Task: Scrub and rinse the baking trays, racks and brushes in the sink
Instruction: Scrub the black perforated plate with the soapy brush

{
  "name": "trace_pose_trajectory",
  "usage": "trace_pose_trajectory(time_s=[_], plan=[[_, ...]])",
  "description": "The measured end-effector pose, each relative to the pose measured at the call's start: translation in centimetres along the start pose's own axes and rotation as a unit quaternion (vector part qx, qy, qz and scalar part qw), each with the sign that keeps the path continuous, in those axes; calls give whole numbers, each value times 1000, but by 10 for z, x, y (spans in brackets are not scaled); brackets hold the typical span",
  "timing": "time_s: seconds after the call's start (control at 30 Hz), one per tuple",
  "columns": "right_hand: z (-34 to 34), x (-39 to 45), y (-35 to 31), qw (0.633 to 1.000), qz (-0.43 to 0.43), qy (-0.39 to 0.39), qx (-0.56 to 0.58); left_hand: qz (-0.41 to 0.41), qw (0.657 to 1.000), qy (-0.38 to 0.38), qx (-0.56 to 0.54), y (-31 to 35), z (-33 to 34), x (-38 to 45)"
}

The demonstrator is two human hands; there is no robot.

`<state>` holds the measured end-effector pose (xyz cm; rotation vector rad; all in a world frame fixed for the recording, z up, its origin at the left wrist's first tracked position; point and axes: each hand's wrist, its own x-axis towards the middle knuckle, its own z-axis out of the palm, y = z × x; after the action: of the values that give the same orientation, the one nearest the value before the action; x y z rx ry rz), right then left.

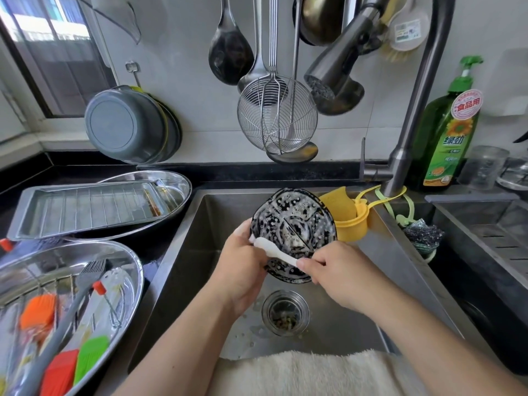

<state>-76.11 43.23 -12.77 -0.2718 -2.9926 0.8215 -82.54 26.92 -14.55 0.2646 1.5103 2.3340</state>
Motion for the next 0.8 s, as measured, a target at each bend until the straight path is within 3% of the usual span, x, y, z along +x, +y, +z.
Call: trace_pose_trajectory(time_s=[0.1, 0.4, 0.5, 0.63, 0.73, 0.8], plan=[[0, 0, 3, 1000, -9, 2, 3, -5, 999, -14, -41, 7, 2, -3], [3, -1, 1, 999, -41, -7, -22, -2, 985, 154, -80, 2, 1, 2], [-7, 2, 11, 999, 6, 7, -37, 20, 966, 217, -137, 3, -11, 9], [-17, 9, 24, 995, 63, 56, -44, 22, 965, 238, -104, 0, -15, 13], [-7, 4, 20, 998, 58, -33, -5, 31, 967, 236, -88, -4, -14, 15], [-9, 4, 21, 996, 80, -38, 17, 34, 968, 238, -74, -3, -15, 16]])
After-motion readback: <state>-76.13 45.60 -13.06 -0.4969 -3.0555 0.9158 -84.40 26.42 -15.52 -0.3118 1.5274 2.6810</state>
